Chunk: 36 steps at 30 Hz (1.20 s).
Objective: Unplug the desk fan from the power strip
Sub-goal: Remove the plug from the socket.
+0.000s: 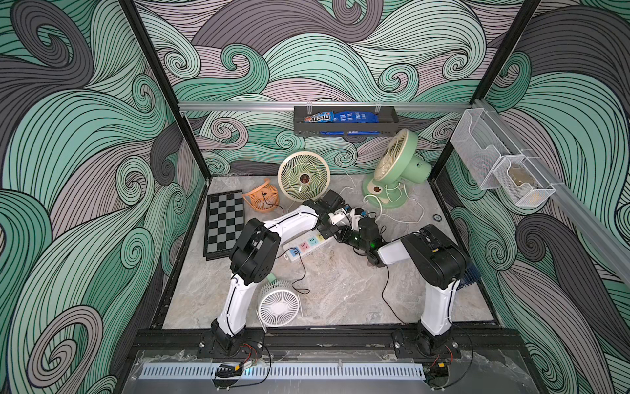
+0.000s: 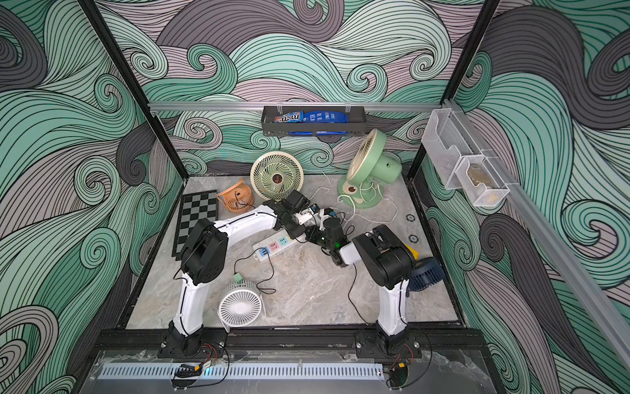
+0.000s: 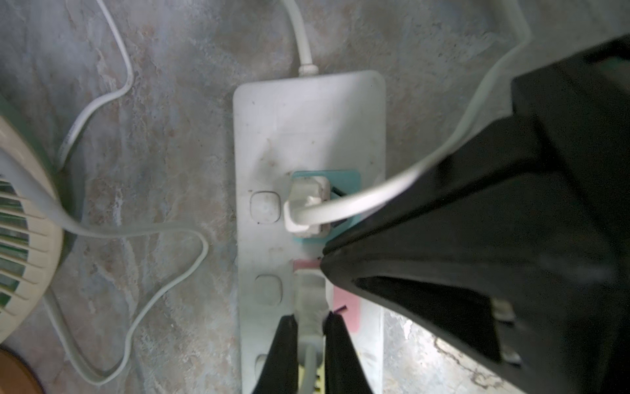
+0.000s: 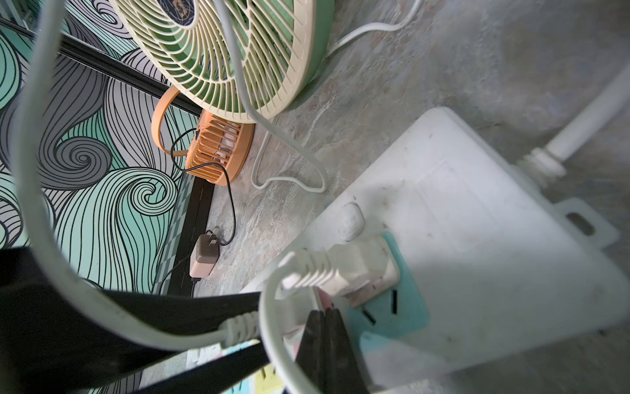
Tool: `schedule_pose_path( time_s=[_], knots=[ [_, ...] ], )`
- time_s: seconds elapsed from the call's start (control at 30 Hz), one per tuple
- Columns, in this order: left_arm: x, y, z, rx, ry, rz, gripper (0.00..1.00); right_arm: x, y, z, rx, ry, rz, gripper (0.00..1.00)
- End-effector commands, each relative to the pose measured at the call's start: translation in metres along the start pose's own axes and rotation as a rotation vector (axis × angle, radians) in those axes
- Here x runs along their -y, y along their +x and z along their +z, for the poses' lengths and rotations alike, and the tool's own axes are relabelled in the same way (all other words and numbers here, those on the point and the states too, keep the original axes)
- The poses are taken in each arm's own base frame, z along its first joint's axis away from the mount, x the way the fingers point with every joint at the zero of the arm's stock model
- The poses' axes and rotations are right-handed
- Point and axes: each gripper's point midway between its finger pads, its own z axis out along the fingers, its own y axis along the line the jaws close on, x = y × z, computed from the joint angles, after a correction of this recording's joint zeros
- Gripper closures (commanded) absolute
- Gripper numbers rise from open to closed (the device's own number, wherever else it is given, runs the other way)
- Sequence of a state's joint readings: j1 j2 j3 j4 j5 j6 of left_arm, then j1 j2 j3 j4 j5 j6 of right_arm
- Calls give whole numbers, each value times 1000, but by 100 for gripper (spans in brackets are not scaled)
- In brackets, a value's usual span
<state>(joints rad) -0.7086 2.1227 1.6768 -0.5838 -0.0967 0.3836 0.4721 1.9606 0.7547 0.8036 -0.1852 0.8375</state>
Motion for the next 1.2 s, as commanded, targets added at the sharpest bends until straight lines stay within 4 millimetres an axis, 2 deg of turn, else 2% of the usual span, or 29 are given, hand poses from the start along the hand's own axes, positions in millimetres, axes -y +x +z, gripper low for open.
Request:
schedule_pose_path(
  time_s=[0.0,0.23,0.43,0.57,0.8,1.03,1.17],
  knots=[
    [-16,-28,-31,99,-85,33,100,41,38,0,-114,137,39,100],
    [-14,-22,-28,87,71,-98,100,41,38,-1,-111,134,39,99],
    [-9,-26,-35,102,-51,39,100,41,37,-1,-109,133,38,99],
    [-12,-27,-36,109,-45,20,100,40,38,-1,-111,132,38,99],
    [-9,-26,-40,115,135,-111,100,39,39,-1,-114,126,39,100],
    [-19,-33,-61,153,158,-154,100,36,36,3,-116,114,38,99],
    [-37,-32,-66,166,131,-178,100,30,32,6,-117,102,22,100]
  ],
)
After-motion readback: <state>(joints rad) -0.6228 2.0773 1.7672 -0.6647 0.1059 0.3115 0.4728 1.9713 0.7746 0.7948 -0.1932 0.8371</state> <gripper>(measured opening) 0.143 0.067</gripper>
